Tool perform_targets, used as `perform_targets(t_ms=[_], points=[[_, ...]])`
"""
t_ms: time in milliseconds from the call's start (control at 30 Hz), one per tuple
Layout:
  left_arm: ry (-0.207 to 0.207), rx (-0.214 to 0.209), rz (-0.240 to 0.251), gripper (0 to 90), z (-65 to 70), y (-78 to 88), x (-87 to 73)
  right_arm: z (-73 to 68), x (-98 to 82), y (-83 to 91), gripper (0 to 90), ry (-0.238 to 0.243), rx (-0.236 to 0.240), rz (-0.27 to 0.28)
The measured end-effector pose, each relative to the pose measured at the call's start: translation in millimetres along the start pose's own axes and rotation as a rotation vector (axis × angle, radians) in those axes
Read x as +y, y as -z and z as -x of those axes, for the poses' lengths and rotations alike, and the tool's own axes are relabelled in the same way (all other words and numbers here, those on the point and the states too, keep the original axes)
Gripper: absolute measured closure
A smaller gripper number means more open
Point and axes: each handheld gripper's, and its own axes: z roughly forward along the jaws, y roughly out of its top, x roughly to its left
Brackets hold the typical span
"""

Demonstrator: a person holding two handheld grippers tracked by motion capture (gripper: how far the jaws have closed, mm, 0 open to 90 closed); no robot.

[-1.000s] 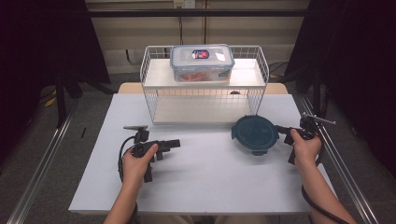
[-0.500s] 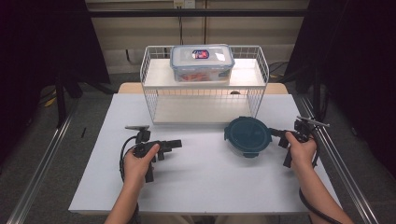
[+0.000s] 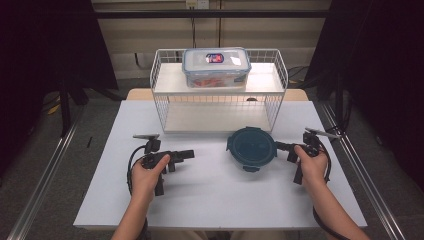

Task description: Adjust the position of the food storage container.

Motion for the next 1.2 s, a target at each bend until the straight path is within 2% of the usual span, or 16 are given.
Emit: perform_targets(t_ms=[100, 200, 233, 400, 567, 733, 800, 1033, 1100, 1167, 1200], points=[[0.003, 0.004, 0.01, 11.2, 0.3, 0.1, -0.8, -0.9, -1.5, -0.3, 90.0, -0.006, 0.005, -0.001], [-0.012, 0.008, 0.003, 11.2, 0.2, 0.3, -0.7, -2.1, -3.9, -1.1, 90.0, -0.02, 0.028, -0.012], [-0.001, 0.005, 0.007, 11.3, 1.2, -0.6, -1.2, -3.1, -4.9, -1.2, 90.0, -0.021, 0.033, -0.018], [0.002, 0.0, 0.003, 11.3, 1.4, -2.2, -1.6, -10.4, -8.2, -3.3, 90.0, 0.005, 0.045, -0.028], [0.008, -0.002, 0.004, 11.2, 0.6, -2.7, -1.1, -14.9, -12.8, -6.0, 90.0, 0.018, 0.051, -0.038], [-0.008, -0.006, -0.003, 11.3, 0.9, -5.5, 1.0, -19.4, -18.2, -6.7, 90.0, 0.024, 0.071, -0.056], [0.001, -0.014, -0.007, 11.3, 2.4, -8.2, 1.5, -20.9, -20.0, -6.6, 90.0, 0.032, 0.074, -0.06], [-0.017, -0.028, -0.027, 11.3, 5.1, -16.2, 4.8, -23.4, -26.7, -3.9, 90.0, 0.031, 0.091, -0.069], [-0.01, -0.035, -0.028, 11.3, 5.8, -17.6, 4.6, -23.3, -27.1, -3.6, 90.0, 0.035, 0.088, -0.068], [-0.006, -0.038, -0.032, 11.3, 5.4, -17.5, 3.7, -23.3, -25.9, -3.4, 90.0, 0.016, 0.087, -0.077], [-0.016, -0.033, -0.036, 11.3, 4.0, -16.9, 3.8, -23.9, -25.1, -3.5, 90.0, 0.023, 0.08, -0.078]])
